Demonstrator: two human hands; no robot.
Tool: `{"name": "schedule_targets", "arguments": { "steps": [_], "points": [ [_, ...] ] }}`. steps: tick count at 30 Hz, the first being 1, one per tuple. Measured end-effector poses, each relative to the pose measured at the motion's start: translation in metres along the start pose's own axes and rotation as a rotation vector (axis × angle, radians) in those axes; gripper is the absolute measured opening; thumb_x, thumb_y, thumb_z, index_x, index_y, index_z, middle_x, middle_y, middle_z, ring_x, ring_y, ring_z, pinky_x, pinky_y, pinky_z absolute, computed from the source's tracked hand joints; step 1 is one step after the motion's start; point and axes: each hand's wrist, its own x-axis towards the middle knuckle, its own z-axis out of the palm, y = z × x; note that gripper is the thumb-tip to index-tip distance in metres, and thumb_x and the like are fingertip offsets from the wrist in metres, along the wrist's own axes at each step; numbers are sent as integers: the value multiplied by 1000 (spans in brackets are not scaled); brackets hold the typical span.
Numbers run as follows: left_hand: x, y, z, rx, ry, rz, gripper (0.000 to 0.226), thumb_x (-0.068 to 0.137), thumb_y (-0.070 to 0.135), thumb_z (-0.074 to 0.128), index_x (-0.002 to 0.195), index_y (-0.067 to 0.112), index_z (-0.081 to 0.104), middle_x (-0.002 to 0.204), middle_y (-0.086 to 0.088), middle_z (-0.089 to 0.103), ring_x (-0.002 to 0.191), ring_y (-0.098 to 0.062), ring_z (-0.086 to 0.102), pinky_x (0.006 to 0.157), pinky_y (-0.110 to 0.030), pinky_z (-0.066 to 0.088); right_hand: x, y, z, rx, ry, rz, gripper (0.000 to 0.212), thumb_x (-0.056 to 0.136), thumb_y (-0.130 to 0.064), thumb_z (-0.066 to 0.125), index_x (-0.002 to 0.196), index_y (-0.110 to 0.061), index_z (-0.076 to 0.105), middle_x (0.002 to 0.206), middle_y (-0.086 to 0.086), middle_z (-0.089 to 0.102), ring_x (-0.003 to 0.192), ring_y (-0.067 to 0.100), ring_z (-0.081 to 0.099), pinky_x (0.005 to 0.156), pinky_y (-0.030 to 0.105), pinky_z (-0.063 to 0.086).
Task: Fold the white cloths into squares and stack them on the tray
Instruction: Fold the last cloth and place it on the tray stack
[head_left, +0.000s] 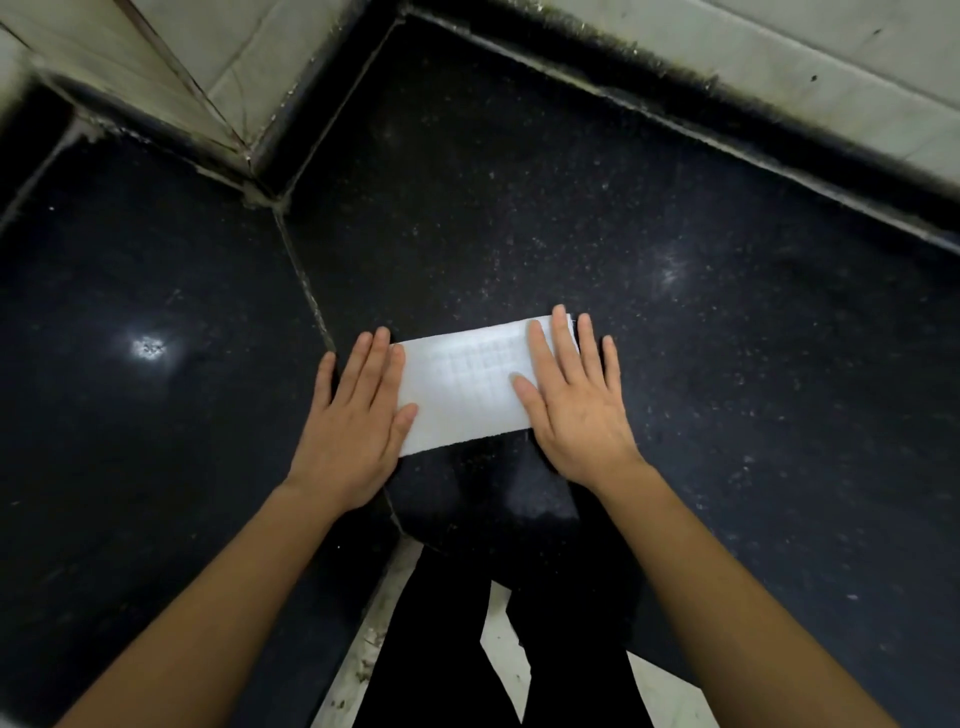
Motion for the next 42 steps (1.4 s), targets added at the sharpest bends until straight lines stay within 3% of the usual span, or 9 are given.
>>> {"name": "schedule_targets", "arguments": {
  "steps": [5, 11, 16, 20, 23, 27, 32, 37, 42],
  "points": [
    [23, 48, -14, -37, 105, -26, 63, 105, 45, 15, 157, 11, 18, 166, -14, 10, 154, -28, 6, 122, -58, 9, 0, -1, 1, -55, 3, -6, 63, 108, -47, 15, 161, -14, 7, 168, 12, -6, 155, 33, -6, 125, 54, 4],
    [29, 48, 5, 5, 26, -8, 63, 104, 52, 19, 158, 20, 22, 166, -15, 12, 153, -30, 10, 122, -57, 9, -1, 0, 0, -34, -16, -17, 63, 108, -46, 17, 161, -14, 7, 169, 12, -3, 155, 34, -3, 125, 53, 3],
    [28, 47, 4, -6, 37, -4, 63, 104, 52, 22, 158, 20, 21, 166, -15, 12, 153, -31, 10, 121, -57, 11, -5, -7, -21, 320, 68, 149, 68, 106, -46, 39, 160, -13, 13, 168, 8, 8, 154, 22, 8, 125, 39, 5],
    [28, 47, 5, -1, 33, -12, 63, 104, 52, 20, 158, 21, 21, 166, -15, 11, 153, -30, 9, 122, -57, 10, -10, -2, -44, 354, 206, 426, 51, 102, -43, 49, 145, -15, 50, 137, 7, 51, 124, 23, 50, 103, 37, 44],
    [28, 47, 5, 5, 33, -11, 63, 103, 52, 20, 158, 21, 21, 166, -16, 11, 153, -31, 9, 122, -57, 10, -6, 3, -47, 338, 147, 471, 29, 100, -37, 57, 120, -21, 70, 117, 4, 61, 102, 23, 62, 80, 31, 47],
    [29, 48, 4, 3, 28, -20, 64, 103, 52, 18, 158, 21, 21, 166, -15, 12, 153, -31, 9, 122, -57, 11, 8, 0, -58, 428, 111, 569, 13, 92, -32, 64, 95, -28, 76, 97, -6, 70, 80, 15, 62, 69, 28, 49],
    [28, 48, 3, -7, 30, -22, 64, 103, 53, 16, 158, 22, 20, 166, -15, 11, 153, -31, 9, 121, -57, 11, 14, -3, -70, 497, -30, 617, 9, 88, -34, 64, 79, -34, 67, 75, -14, 66, 78, 13, 65, 69, 30, 54],
    [29, 48, 5, -13, 35, -17, 63, 103, 53, 19, 158, 22, 21, 166, -14, 12, 154, -30, 9, 122, -56, 10, 10, -4, -75, 980, 7, 726, 2, 84, -27, 74, 84, -28, 75, 84, -12, 75, 85, 9, 71, 75, 26, 58],
    [27, 47, 6, -55, 43, -1, 62, 104, 52, 19, 158, 22, 23, 166, -14, 12, 154, -28, 8, 122, -56, 9, 2, -13, -95, 1484, -5, 741, 30, 83, -17, 81, 112, -13, 74, 96, 2, 79, 86, 15, 76, 66, 19, 56]
  ]
}}
